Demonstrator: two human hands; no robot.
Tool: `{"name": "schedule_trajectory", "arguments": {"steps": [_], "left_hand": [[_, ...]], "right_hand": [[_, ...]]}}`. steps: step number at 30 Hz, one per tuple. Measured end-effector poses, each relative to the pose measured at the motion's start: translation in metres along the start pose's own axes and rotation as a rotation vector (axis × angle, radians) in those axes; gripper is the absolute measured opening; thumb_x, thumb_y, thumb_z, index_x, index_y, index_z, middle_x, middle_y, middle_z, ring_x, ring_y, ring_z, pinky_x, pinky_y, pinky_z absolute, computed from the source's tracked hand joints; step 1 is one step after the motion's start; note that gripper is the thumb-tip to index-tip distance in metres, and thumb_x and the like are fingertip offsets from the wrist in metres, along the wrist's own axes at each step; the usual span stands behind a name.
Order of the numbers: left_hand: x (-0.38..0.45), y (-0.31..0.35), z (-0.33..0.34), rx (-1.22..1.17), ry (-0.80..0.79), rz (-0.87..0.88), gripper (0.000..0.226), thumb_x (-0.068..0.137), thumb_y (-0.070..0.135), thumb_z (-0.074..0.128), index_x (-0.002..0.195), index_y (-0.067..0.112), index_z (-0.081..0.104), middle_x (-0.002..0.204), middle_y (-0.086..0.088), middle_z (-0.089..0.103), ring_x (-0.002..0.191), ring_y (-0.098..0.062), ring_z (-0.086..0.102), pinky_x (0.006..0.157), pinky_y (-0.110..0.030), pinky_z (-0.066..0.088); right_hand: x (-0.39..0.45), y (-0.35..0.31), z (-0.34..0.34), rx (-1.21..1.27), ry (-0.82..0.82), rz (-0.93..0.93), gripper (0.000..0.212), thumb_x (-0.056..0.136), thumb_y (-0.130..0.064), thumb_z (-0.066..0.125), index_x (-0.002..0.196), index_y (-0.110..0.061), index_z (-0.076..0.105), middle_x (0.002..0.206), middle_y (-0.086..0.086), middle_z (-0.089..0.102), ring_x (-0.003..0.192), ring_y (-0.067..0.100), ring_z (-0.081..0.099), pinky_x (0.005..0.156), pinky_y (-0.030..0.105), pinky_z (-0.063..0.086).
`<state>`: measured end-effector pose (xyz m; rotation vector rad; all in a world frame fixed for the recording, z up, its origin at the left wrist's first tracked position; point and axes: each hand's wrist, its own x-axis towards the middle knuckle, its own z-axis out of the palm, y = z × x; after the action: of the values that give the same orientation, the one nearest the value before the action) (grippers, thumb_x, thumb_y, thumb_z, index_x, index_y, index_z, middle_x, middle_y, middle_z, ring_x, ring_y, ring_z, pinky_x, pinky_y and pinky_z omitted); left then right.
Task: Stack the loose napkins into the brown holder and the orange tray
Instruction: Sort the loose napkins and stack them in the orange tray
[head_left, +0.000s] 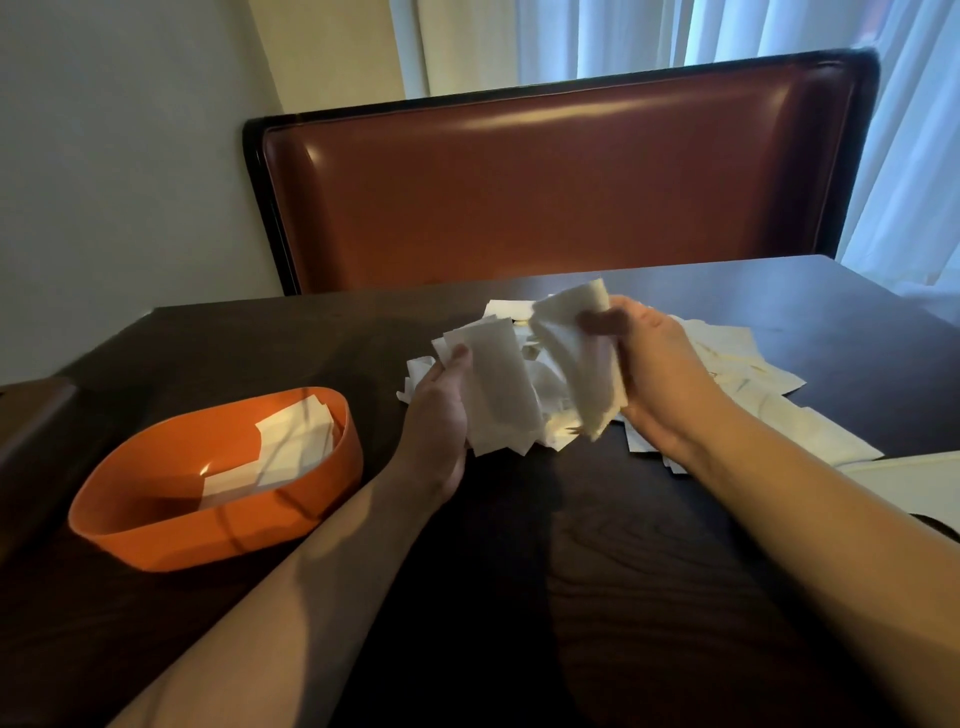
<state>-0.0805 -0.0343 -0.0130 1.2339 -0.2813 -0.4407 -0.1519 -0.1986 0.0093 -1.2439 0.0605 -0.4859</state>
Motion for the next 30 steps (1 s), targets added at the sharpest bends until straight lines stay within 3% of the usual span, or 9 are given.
{"name": "schedule_trajectory", "arguments": {"steps": [3, 11, 15, 19, 23, 26, 28, 30], "left_hand": [[-0.002, 0.001, 0.003, 0.026, -0.027, 0.015, 0.028, 0.105, 0.036, 0.039, 0.111, 0.025, 0.064, 0.11, -0.005, 0.071, 0.105, -0.024, 0.065, 0.093, -0.049, 0.054], [0.0, -0.003, 0.005, 0.009, -0.058, 0.011, 0.044, 0.102, 0.046, 0.038, 0.132, 0.021, 0.058, 0.126, -0.017, 0.063, 0.119, -0.039, 0.058, 0.099, -0.059, 0.048], [0.0, -0.007, 0.011, -0.027, -0.054, 0.009, 0.048, 0.102, 0.051, 0.036, 0.121, 0.017, 0.064, 0.116, -0.02, 0.068, 0.102, -0.041, 0.063, 0.078, -0.049, 0.053], [-0.002, -0.007, 0.014, -0.057, -0.083, -0.006, 0.066, 0.089, 0.059, 0.042, 0.129, 0.009, 0.059, 0.121, -0.022, 0.066, 0.107, -0.034, 0.064, 0.086, -0.045, 0.055], [-0.003, -0.012, 0.009, 0.088, -0.15, 0.073, 0.051, 0.094, 0.049, 0.05, 0.126, 0.011, 0.061, 0.118, -0.018, 0.068, 0.106, -0.032, 0.066, 0.089, -0.051, 0.055], [-0.005, -0.007, 0.01, 0.047, -0.07, 0.065, 0.025, 0.098, 0.028, 0.054, 0.113, 0.012, 0.066, 0.103, -0.01, 0.074, 0.096, -0.027, 0.07, 0.084, -0.05, 0.058], [-0.006, -0.003, 0.01, -0.063, -0.074, 0.045, 0.021, 0.1, 0.023, 0.051, 0.105, 0.011, 0.067, 0.094, -0.009, 0.075, 0.086, -0.024, 0.071, 0.085, -0.052, 0.055], [-0.008, 0.0, 0.009, -0.142, -0.09, 0.03, 0.022, 0.1, 0.021, 0.05, 0.104, 0.008, 0.067, 0.098, -0.015, 0.073, 0.091, -0.03, 0.068, 0.091, -0.055, 0.051]], "right_hand": [[0.0, 0.014, 0.007, -0.094, -0.008, -0.021, 0.022, 0.091, -0.007, 0.064, 0.109, 0.002, 0.069, 0.101, 0.018, 0.072, 0.085, 0.021, 0.066, 0.069, 0.027, 0.055], [-0.006, 0.03, 0.02, -0.091, 0.088, -0.027, 0.014, 0.085, -0.009, 0.072, 0.096, 0.0, 0.072, 0.086, 0.008, 0.072, 0.076, 0.01, 0.066, 0.065, 0.02, 0.052], [-0.004, 0.031, 0.019, -0.086, 0.158, -0.04, 0.02, 0.082, -0.013, 0.075, 0.095, 0.002, 0.07, 0.088, 0.011, 0.071, 0.078, 0.013, 0.066, 0.068, 0.023, 0.054], [-0.004, 0.034, 0.02, -0.086, 0.176, -0.025, 0.032, 0.081, -0.014, 0.078, 0.098, 0.01, 0.066, 0.087, 0.013, 0.068, 0.075, 0.012, 0.063, 0.059, 0.018, 0.05], [-0.005, 0.036, 0.021, -0.175, 0.186, 0.023, 0.035, 0.08, -0.023, 0.079, 0.099, 0.004, 0.066, 0.091, 0.009, 0.069, 0.082, 0.015, 0.064, 0.067, 0.023, 0.055], [-0.005, 0.031, 0.023, -0.301, 0.157, 0.101, 0.045, 0.079, -0.034, 0.078, 0.111, -0.007, 0.06, 0.1, 0.005, 0.067, 0.088, 0.012, 0.064, 0.065, 0.018, 0.056], [-0.004, 0.028, 0.022, -0.37, 0.042, 0.195, 0.053, 0.073, -0.041, 0.079, 0.112, -0.009, 0.061, 0.101, 0.005, 0.069, 0.087, 0.014, 0.067, 0.065, 0.02, 0.056], [-0.004, 0.028, 0.02, -0.509, -0.112, 0.193, 0.045, 0.073, -0.033, 0.084, 0.103, -0.004, 0.068, 0.09, 0.005, 0.072, 0.077, 0.012, 0.069, 0.063, 0.02, 0.054]]}}
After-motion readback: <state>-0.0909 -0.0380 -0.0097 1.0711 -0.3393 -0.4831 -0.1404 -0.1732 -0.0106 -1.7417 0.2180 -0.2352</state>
